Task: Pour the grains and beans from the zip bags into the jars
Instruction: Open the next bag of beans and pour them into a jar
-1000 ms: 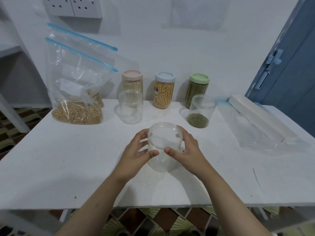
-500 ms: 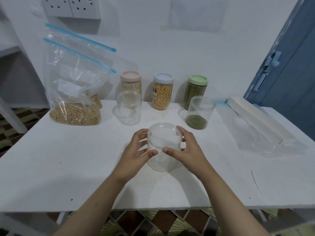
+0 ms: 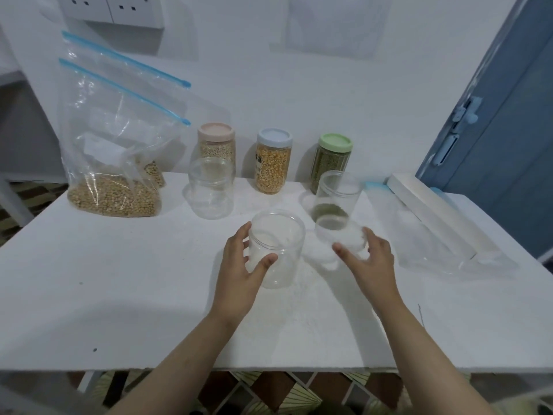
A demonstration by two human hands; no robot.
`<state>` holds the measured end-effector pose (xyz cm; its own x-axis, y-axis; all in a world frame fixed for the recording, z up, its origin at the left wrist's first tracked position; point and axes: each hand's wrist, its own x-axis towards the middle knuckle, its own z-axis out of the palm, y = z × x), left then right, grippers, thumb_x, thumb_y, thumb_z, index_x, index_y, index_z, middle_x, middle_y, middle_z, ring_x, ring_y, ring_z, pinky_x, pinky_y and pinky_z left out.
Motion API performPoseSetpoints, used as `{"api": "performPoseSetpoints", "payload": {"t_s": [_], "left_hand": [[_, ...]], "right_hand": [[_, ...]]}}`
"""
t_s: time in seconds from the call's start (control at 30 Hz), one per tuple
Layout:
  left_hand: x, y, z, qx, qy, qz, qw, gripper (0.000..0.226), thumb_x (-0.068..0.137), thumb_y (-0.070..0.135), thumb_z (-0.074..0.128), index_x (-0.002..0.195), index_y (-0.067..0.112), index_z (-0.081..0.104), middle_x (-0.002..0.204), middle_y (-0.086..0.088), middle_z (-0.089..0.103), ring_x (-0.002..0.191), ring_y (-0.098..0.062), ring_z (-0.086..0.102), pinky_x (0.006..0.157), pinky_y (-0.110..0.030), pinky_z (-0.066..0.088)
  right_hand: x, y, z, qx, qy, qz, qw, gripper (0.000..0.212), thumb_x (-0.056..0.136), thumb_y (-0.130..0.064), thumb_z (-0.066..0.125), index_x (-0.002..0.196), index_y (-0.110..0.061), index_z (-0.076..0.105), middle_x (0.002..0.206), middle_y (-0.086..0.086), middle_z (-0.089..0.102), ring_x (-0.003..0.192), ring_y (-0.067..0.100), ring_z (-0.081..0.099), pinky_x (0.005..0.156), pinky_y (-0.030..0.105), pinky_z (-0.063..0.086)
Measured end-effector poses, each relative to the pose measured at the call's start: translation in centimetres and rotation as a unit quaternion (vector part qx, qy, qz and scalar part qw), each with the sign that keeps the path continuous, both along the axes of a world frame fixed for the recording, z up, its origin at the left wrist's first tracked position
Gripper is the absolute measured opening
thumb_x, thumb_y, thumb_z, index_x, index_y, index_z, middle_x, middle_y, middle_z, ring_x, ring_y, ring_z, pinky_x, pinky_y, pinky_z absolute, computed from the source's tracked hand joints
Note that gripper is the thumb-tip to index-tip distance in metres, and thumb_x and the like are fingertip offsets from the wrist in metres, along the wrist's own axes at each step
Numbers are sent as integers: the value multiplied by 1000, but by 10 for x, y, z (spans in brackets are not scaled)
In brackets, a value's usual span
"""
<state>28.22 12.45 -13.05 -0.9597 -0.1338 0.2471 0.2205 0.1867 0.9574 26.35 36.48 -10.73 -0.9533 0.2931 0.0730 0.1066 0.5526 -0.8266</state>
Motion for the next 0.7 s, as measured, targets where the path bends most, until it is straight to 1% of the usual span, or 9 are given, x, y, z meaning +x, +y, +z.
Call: {"api": "performPoseSetpoints", "payload": {"t_s": [0.03,0.07,0.17,0.27,0.4,0.47,0.53,0.6,0.7], "left_hand": [[0,5,-1,-3,2,13,1000,64,87,35,71,137,49,35,133,24,42,127,0,46,105,-29,44],[0,10,-2,-5,2,24,1000,65,87,37,70,140,47,33,134,22,41,128,-2,45,107,-32,43],[-1,20,-2,1,1,47,999,69,82,49,67,141,47,32,133,26,38,130,-5,43,110,-38,42],[-4,26,-1,4,-2,63,998,71,78,52,65,140,45,32,136,20,37,130,-5,43,108,-40,44],[-9,29,-4,8,2,69,998,70,79,51,65,139,46,31,141,18,36,130,-5,43,108,-40,44],[-10,30,-4,6,-4,68,998,73,79,52,65,143,43,31,143,20,35,132,-4,41,110,-40,42],[-9,28,0,2,-3,84,996,73,80,51,64,145,39,33,140,24,37,133,-2,40,112,-37,39],[-10,21,12,16,30,120,992,61,85,47,62,141,35,42,136,28,43,130,1,44,111,-34,39],[-24,-3,37,54,79,186,978,41,95,35,59,135,34,49,137,23,50,125,7,47,108,-31,42]], "right_hand": [[-1,8,-8,38,-37,-3,999,109,59,-88,65,147,-28,40,143,3,37,135,29,33,112,44,31],[-1,14,-15,75,-72,-3,995,112,58,-88,64,147,-25,40,146,5,35,136,31,30,111,46,29],[3,17,-26,159,-119,16,980,97,68,-77,69,144,-25,40,146,4,34,135,31,28,109,45,26],[2,14,-28,180,-128,22,975,91,68,-74,70,138,-25,41,143,2,33,133,30,26,109,44,23],[-4,11,-23,151,-133,22,979,103,68,-75,70,149,-26,29,150,2,26,138,30,22,111,46,21],[-3,6,-17,107,-75,23,991,96,75,-69,69,152,-28,28,152,1,26,139,28,23,110,46,22],[0,-5,-4,59,15,37,997,73,83,-60,67,145,-31,40,146,-3,36,135,23,29,106,42,24],[0,-23,15,7,91,57,994,53,86,-52,68,133,-33,51,133,-11,48,127,16,39,107,38,27],[-8,-60,51,-77,161,95,979,36,88,-44,69,120,-35,57,114,-20,56,112,8,50,105,42,40]]}}
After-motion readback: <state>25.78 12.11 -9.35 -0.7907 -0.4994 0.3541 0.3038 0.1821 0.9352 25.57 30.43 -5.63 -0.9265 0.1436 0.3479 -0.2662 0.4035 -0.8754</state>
